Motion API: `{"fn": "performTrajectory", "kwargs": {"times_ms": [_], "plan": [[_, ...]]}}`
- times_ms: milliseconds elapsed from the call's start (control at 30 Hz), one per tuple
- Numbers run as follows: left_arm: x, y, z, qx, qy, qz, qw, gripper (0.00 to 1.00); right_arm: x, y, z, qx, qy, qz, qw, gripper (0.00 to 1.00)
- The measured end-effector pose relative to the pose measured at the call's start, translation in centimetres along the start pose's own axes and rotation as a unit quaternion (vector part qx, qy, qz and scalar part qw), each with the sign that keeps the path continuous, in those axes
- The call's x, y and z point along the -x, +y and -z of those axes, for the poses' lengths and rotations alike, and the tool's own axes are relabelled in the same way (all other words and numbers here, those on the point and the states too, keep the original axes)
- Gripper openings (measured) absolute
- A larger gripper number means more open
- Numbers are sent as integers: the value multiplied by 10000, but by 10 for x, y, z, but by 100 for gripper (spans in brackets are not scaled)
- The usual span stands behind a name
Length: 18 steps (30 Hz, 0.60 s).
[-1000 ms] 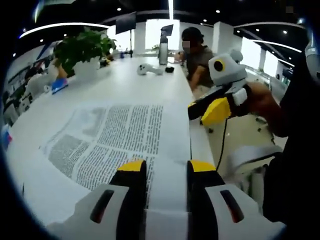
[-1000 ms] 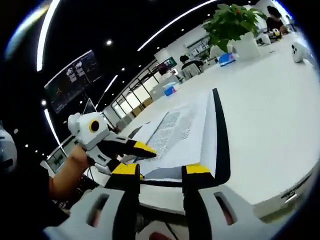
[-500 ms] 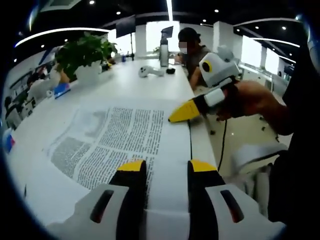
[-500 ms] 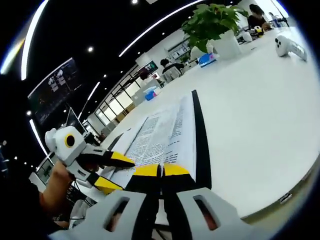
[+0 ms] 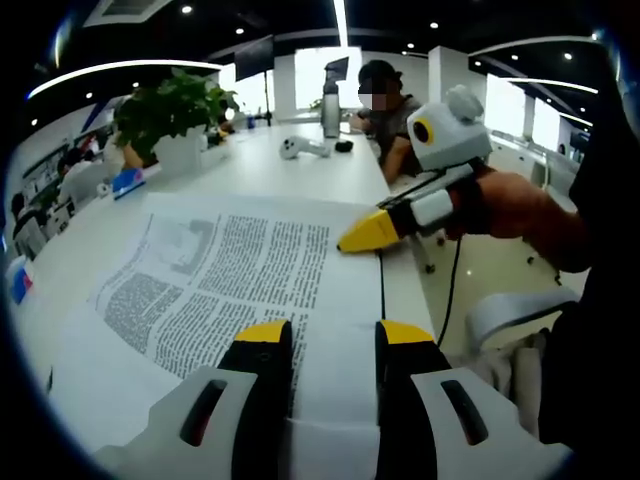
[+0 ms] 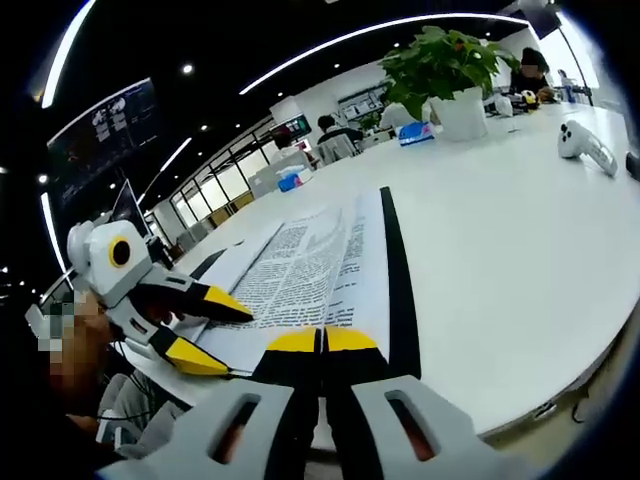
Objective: Flip through the bound document one page at a time
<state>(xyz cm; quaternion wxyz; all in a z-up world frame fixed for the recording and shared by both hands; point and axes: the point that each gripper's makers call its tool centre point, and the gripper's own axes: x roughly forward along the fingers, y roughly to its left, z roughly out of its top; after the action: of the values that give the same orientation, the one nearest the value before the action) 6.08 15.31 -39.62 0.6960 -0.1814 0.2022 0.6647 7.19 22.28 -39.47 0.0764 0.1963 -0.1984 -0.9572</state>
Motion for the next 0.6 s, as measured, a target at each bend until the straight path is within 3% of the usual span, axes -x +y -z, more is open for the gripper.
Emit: {"fn": "performTrajectory", "kwargs": {"times_ms": [200, 300, 600], "plan": [[3, -3, -2, 118, -109, -99, 9998, 33, 0, 0, 1, 75, 89, 0, 9999, 1], [9, -4, -10, 213, -318, -144, 9992, 32, 0, 0, 1, 103, 88, 11, 9999, 1], [54, -7, -27, 314, -982, -341, 9941, 32, 0, 0, 2, 112, 154, 118, 9997, 1]]}}
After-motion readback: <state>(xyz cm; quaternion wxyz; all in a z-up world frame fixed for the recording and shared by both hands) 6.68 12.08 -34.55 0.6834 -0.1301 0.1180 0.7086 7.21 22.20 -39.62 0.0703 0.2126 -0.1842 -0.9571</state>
